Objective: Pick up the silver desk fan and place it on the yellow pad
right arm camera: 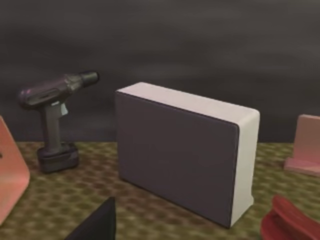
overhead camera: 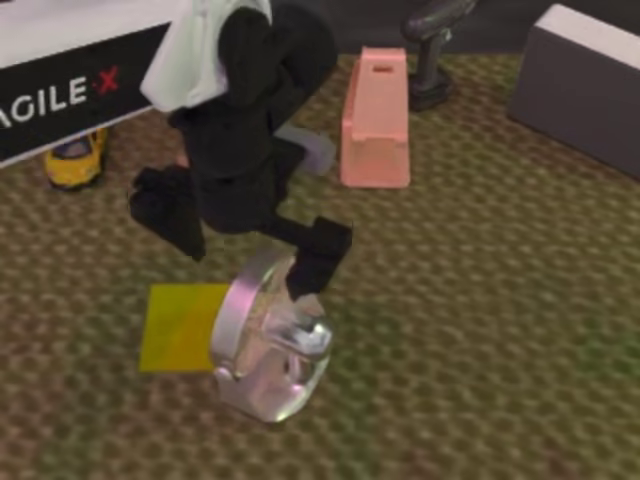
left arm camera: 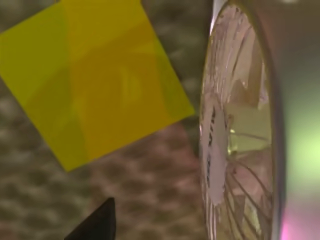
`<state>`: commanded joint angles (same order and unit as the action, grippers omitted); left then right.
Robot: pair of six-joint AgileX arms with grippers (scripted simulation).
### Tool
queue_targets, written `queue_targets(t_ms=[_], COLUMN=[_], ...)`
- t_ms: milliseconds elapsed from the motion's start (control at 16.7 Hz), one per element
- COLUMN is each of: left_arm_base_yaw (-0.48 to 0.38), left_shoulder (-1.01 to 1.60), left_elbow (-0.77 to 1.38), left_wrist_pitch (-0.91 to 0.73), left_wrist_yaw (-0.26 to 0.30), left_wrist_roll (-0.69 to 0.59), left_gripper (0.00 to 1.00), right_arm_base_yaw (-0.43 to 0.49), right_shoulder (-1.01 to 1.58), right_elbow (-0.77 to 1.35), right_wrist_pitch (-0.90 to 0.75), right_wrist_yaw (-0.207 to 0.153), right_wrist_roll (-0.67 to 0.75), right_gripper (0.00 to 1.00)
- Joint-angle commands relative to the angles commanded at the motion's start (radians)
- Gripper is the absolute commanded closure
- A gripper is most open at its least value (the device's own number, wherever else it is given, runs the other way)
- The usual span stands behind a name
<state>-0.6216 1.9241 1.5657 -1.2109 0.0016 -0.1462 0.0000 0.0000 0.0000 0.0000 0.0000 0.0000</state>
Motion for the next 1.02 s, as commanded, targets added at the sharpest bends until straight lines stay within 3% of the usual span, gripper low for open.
queue_targets(t_ms=[360,1020], left_arm_base_yaw=[-0.001,-0.001], left_shoulder=[0.007,0.007], left_elbow=[-0.052,-0.052], left_wrist_pitch=[0.057,0.057], left_wrist_yaw=[0.0,0.0], left_wrist_roll=[-0.001,-0.001], left_gripper=[0.0,0.83], right_arm_base_yaw=[0.0,0.0], right_shoulder=[0.0,0.0], right_elbow=[0.0,0.0], right_wrist_pitch=[0.0,0.0], right_wrist_yaw=[0.0,0.0], right_wrist_roll=[0.0,0.0], right_gripper=[0.0,0.0])
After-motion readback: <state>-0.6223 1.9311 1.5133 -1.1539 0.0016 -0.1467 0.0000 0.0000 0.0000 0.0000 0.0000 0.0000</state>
